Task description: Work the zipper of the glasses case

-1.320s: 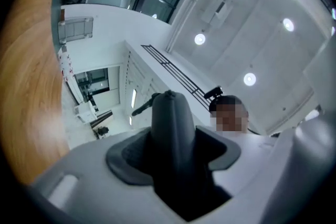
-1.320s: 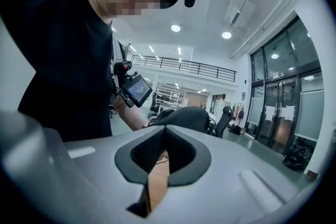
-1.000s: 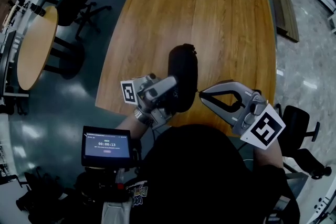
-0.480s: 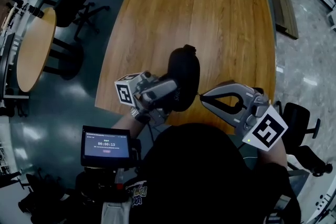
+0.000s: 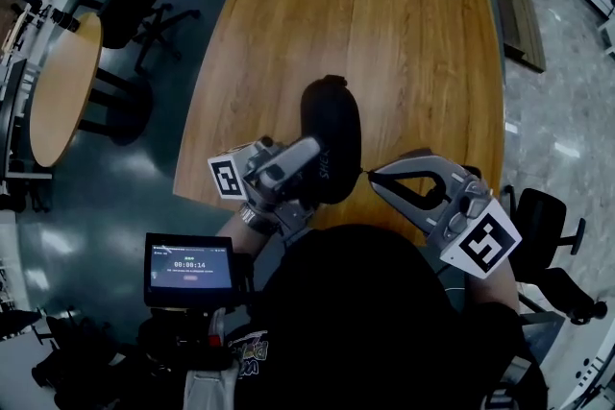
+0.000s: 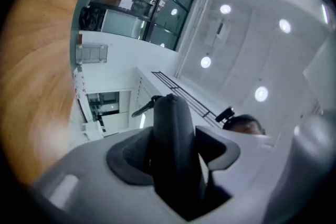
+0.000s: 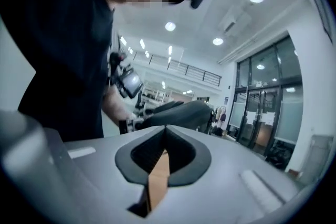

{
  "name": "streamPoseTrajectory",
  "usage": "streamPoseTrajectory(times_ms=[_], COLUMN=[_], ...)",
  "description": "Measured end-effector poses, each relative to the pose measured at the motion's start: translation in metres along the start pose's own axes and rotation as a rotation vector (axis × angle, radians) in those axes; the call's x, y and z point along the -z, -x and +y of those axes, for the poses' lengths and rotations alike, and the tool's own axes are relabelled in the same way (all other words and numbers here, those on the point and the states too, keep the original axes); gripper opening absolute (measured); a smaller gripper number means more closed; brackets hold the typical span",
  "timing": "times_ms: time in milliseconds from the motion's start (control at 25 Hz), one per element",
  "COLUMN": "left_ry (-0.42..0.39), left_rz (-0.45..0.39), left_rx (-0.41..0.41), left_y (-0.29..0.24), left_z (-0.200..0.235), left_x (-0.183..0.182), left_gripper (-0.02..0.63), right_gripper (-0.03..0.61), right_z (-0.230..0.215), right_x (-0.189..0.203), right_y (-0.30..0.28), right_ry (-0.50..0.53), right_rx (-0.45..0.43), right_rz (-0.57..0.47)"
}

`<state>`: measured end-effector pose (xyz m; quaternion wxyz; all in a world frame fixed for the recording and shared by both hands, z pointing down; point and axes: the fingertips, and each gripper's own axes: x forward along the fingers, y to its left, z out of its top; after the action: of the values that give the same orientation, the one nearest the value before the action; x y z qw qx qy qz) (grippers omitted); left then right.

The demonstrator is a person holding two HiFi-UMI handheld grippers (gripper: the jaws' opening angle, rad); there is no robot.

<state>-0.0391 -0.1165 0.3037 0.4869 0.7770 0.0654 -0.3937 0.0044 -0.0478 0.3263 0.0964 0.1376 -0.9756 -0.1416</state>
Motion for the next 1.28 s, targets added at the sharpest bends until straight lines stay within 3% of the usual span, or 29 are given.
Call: streamPoseTrajectory(times_ms=[240, 480, 600, 720, 840, 920, 1000, 1120, 1280], left_ry=[0.153, 0.204, 0.152, 0.077, 0.091, 0.052, 0.024, 0.053, 0.035], left_rz=[-0.114, -0.137, -0.171, -0.192, -0.163, -0.112, -0.113, -0.251, -0.361], left_rx=[0.117, 0.135, 0.108, 0.055, 0.074, 0.061, 0.028, 0.013, -0.065], left_y=[-0.002, -0.004, -0.002, -0.004, -0.009, -0.016, -0.021, -0.02, -0.011], left_z=[-0.003, 0.0, 0.002, 0.002, -0.006, -0.012, -0.012, -0.003, 0.015], left_x=[-0.014, -0.009, -0.012, -0.015, -0.013, -0.008, -0.011, -0.034, -0.044], left_gripper=[0.252, 0.252, 0.252, 0.25, 0.25, 0.25, 0.25, 0.251, 0.252], right_gripper=[0.012, 0.008, 0.005, 0.003, 0.003, 0.003, 0.003, 0.005, 0.005], right_z=[-0.009, -0.009, -0.014, -0.017, -0.004, 0.003, 0.007, 0.02, 0.022], right_x=[-0.013, -0.012, -0.008, -0.005, -0.01, -0.013, -0.013, -0.003, 0.013], right_y=[-0.006, -0.007, -0.006, -0.004, 0.0, 0.005, 0.004, -0.014, -0.033], right_ry=[-0.11, -0.107, -0.112, -0.043, 0.023, 0.067, 0.129, 0.165, 0.058], right_rx=[0.062, 0.075, 0.106, 0.128, 0.046, -0.003, -0.017, -0.022, 0.052], right_rz=[-0.13, -0.132, -0.111, -0.053, -0.025, 0.003, 0.032, 0.059, 0.043])
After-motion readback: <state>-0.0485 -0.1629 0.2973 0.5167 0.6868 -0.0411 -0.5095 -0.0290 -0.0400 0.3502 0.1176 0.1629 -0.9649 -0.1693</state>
